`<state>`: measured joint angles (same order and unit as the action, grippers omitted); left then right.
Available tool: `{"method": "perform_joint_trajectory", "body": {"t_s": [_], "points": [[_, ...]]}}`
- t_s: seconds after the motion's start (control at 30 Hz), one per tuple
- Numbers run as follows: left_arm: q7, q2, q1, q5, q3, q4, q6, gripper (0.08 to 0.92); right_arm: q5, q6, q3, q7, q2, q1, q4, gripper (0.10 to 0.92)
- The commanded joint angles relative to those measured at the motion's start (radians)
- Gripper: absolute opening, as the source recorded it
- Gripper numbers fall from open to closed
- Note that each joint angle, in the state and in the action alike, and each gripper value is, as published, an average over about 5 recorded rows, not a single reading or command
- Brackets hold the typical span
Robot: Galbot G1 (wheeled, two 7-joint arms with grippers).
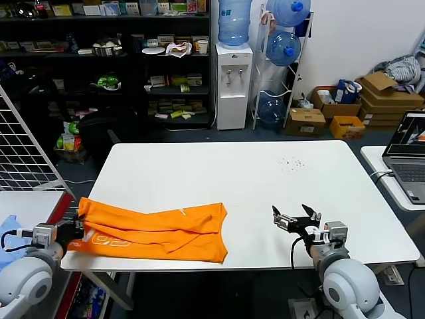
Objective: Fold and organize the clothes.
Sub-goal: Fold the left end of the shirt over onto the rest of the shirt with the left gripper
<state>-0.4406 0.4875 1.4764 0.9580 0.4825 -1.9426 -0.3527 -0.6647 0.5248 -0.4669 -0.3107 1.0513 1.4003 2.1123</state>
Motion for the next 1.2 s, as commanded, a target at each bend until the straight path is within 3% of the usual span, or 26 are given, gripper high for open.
{"method": "perform_joint_trajectory", "body": {"t_s": [0.03, 0.1, 0.2, 0.4, 0.8, 1.2], "points": [[-0.184, 0.031, -0.067, 0.369, -0.116, -0.252, -0.059, 0.112, 0.106, -0.023, -0.018, 0.005, 0.093, 0.002, -0.11, 0.921], [-0.269, 0.079, -0.128, 0.465, -0.228, -0.336, -0.07, 0.112, 0.118, -0.027, -0.026, 0.005, 0.101, 0.013, -0.123, 0.921], [-0.328, 0.147, -0.229, 0.519, -0.392, -0.381, -0.067, 0.112, 0.128, -0.034, -0.046, 0.006, 0.113, 0.033, -0.128, 0.921], [-0.372, 0.264, -0.426, 0.534, -0.589, -0.29, -0.064, 0.112, 0.141, -0.047, -0.084, 0.011, 0.141, 0.081, -0.105, 0.921], [-0.38, 0.411, -0.602, 0.487, -0.673, -0.149, -0.034, 0.112, 0.149, -0.047, -0.072, 0.011, 0.169, 0.084, -0.075, 0.921], [-0.392, 0.435, -0.607, 0.473, -0.688, -0.143, -0.02, 0.112, 0.136, -0.04, -0.065, 0.008, 0.155, 0.06, -0.082, 0.921]]}}
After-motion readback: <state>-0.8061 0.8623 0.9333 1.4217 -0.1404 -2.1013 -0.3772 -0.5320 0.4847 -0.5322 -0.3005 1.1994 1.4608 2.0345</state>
